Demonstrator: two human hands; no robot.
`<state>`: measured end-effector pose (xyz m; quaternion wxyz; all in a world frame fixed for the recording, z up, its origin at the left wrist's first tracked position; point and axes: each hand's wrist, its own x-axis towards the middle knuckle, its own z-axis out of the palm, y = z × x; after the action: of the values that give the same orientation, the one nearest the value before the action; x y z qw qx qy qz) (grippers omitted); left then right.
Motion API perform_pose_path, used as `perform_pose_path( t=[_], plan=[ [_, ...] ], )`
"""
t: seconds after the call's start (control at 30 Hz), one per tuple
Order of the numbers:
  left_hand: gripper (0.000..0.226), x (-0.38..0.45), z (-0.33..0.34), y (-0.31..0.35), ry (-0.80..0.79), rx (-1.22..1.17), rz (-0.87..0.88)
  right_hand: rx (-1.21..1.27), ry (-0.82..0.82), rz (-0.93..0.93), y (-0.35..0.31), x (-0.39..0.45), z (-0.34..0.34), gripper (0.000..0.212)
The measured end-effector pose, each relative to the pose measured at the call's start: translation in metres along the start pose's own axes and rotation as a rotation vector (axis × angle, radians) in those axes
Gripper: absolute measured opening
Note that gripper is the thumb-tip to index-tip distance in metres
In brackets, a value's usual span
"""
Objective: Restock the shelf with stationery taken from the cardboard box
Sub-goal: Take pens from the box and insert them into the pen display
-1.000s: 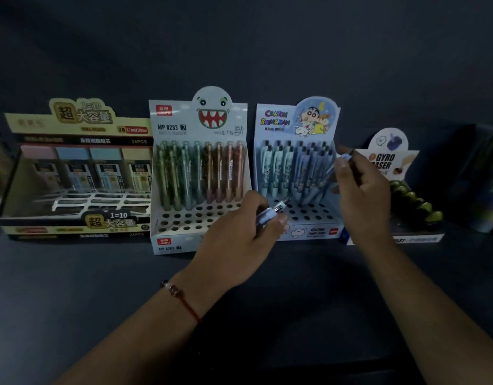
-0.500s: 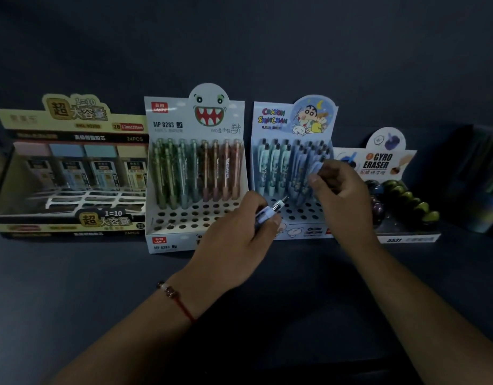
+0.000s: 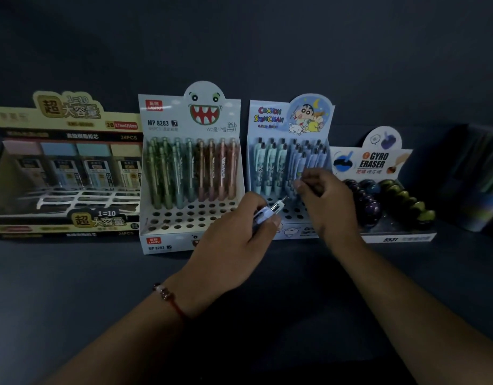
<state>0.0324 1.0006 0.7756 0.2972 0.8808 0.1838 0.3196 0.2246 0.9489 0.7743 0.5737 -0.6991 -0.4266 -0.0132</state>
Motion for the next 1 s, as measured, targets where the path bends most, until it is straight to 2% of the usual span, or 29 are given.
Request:
perform_pose_path(
  t=[0.33, 0.47, 0.57, 0.67, 0.77, 0.87, 1.0],
  plan=[
    [0.017, 0.001, -0.001, -0.001, 0.044, 0.022, 0.022, 0.001, 0.011, 0.020, -0.003, -0.003, -0.001, 0.011],
    [0.017, 0.001, -0.003, 0.001, 0.049, 0.018, 0.027, 0.049, 0.022, 0.012, -0.011, -0.007, -0.008, 0.023],
    [0.016, 0.000, -0.005, 0.003, 0.056, 0.011, 0.035, 0.149, 0.027, -0.031, -0.031, -0.015, -0.020, 0.016],
    [0.016, -0.001, -0.006, 0.004, 0.049, 0.015, 0.036, 0.293, -0.135, -0.001, -0.050, -0.033, -0.028, 0.014],
    [0.016, -0.001, -0.006, 0.006, 0.050, 0.011, 0.048, 0.424, -0.332, 0.136, -0.053, -0.052, -0.028, 0.018],
    [0.015, -0.001, -0.005, 0.010, 0.014, -0.001, 0.041, 0.534, -0.413, 0.243, -0.049, -0.054, -0.027, 0.023],
    [0.011, -0.001, -0.003, 0.011, -0.023, -0.032, 0.039, 0.587, -0.483, 0.222, -0.048, -0.052, -0.028, 0.026]
  ],
)
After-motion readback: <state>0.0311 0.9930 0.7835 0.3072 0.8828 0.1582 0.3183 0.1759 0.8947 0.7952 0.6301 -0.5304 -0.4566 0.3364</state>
